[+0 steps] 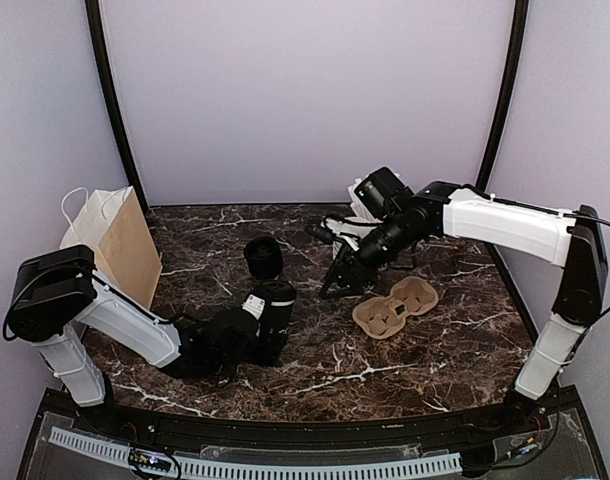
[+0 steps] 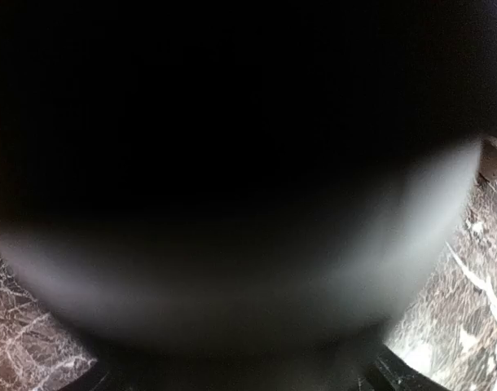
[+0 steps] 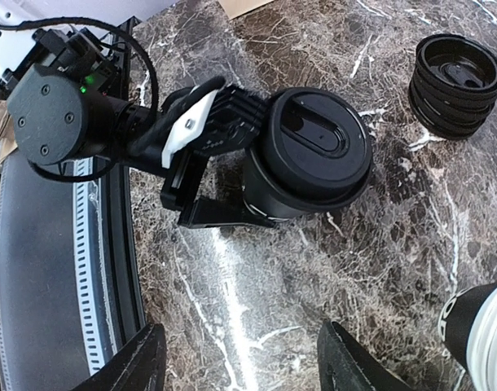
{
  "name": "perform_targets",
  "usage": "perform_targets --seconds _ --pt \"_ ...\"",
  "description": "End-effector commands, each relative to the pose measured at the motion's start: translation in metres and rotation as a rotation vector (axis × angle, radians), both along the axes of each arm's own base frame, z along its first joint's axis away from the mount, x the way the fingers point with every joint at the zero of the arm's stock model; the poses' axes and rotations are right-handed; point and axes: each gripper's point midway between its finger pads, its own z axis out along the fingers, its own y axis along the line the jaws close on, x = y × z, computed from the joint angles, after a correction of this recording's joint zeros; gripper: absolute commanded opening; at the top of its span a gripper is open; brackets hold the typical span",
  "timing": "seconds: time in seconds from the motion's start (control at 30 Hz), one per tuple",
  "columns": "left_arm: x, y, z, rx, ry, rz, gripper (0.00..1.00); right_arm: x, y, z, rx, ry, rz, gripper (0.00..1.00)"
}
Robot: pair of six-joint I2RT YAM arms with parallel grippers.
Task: Pack the takeout coffee
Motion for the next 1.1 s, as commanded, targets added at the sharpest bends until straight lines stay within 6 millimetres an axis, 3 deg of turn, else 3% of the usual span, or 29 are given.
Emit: perform_targets --seconds 0.0,0.27,0.4,0.47,0.57,0.6,0.63,0.8,0.9,0.93,0.97,1.0,1.03,1.07 --pt "-0.006 0.010 -0.003 0.047 -0.006 -0.002 0.83 0.015 0.016 0.006 0.027 -0.026 -0.006 0.65" --pt "-0.019 0.017 0.001 0.045 0.004 -0.004 0.84 0.012 0.039 0.002 0.048 0.004 0.033 0.64" --pt "-0.021 0.020 0.001 0.043 0.009 0.001 0.84 0.019 0.049 -0.005 0.044 0.027 0.026 0.63" --pt "-0.022 0.016 0.012 0.015 0.014 -0.004 0.84 0.026 0.052 -0.002 0.030 0.023 0.000 0.62" --pt "-0.024 0.018 0.022 0.033 0.072 0.024 0.84 0.034 0.049 0.001 0.011 -0.017 -0.047 0.61" --pt "-0.019 0.010 0.039 0.004 0.065 0.038 0.86 0.036 0.046 0.004 0.006 -0.036 -0.061 0.61" --pt "-0.020 0.019 0.037 0.050 0.094 0.073 0.88 0.038 0.043 0.005 0.002 -0.052 -0.075 0.61" --pt "-0.002 -0.001 0.074 0.069 0.164 0.103 0.99 0.041 0.030 0.017 -0.002 -0.113 -0.112 0.63" --pt "0.014 -0.013 0.080 0.044 0.277 0.110 0.99 0.044 0.021 0.027 0.004 -0.148 -0.136 0.63" --pt "0.010 -0.012 0.063 0.082 0.350 0.100 0.99 0.045 0.017 0.030 0.004 -0.155 -0.145 0.64" --pt "0.022 -0.014 0.069 0.060 0.370 0.121 0.99 0.045 0.013 0.035 0.012 -0.165 -0.153 0.64" --pt "0.020 -0.013 0.056 0.090 0.429 0.118 0.99 0.046 0.010 0.038 0.016 -0.170 -0.160 0.64" --pt "0.027 -0.015 0.059 0.079 0.442 0.125 0.99 0.046 0.006 0.040 0.020 -0.177 -0.166 0.64" --pt "0.026 -0.014 0.048 0.106 0.482 0.122 0.99 0.046 0.003 0.042 0.023 -0.182 -0.171 0.64"
